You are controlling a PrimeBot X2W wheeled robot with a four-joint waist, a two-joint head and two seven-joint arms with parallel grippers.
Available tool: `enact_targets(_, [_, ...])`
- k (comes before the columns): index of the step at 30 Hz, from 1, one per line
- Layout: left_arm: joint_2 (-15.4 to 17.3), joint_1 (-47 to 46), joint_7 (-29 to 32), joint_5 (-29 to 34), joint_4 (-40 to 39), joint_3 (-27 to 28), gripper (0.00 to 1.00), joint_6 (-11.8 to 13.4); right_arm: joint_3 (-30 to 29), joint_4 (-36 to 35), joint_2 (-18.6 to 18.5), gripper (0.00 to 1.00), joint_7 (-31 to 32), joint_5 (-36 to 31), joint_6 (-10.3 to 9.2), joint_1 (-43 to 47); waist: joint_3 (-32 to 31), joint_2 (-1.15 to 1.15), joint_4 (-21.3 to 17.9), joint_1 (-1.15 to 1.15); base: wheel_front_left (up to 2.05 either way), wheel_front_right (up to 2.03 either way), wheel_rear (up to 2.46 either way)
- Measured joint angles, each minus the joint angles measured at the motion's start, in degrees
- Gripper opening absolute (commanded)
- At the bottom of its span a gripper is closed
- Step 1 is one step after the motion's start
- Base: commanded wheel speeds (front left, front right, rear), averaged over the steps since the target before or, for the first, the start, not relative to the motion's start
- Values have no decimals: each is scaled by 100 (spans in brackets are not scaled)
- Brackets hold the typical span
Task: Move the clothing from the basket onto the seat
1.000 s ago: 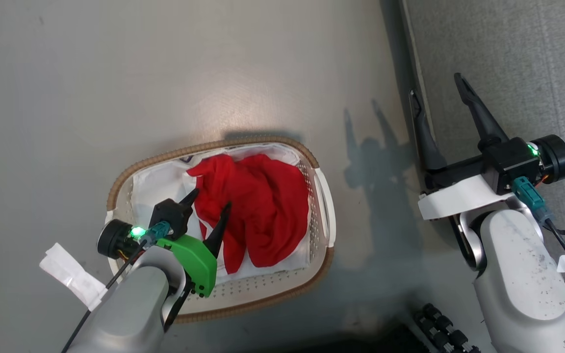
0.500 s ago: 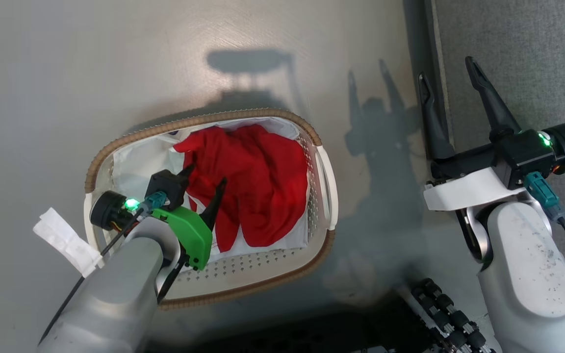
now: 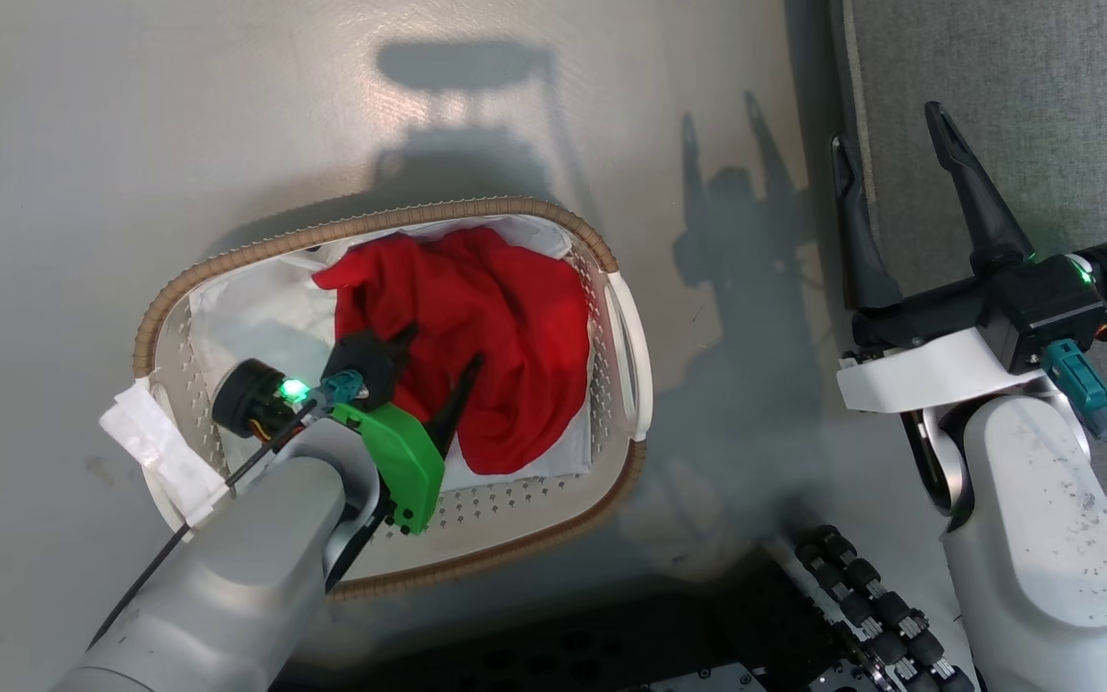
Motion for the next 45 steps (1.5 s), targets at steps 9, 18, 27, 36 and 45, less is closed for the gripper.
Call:
enact_targets(9, [-36,-57,0,-439,-129,-692,100,-1,1,67,1,100,0,18,0,15,-10,0,17,0,0,0,0])
enact_targets(18, [-104,-213,0,-535,-13,-825,100,-1,-89,74,1,100,1,-9,0,41,26,0,87,0,0,0,0])
enact_targets(27, [-229,-293,0,-26,219,-337,100,0,-114,68,1,100,1,-47,0,119,55,0,158,0,0,0,0])
enact_targets(36, [-354,-292,0,269,312,-215,100,-1,-156,38,1,100,0,-104,0,191,45,0,194,0,0,0,0])
enact_targets(45, [-400,-288,0,271,450,-291,0,-1,-226,15,1,100,0,-121,0,249,-33,0,192,-1,0,0,0])
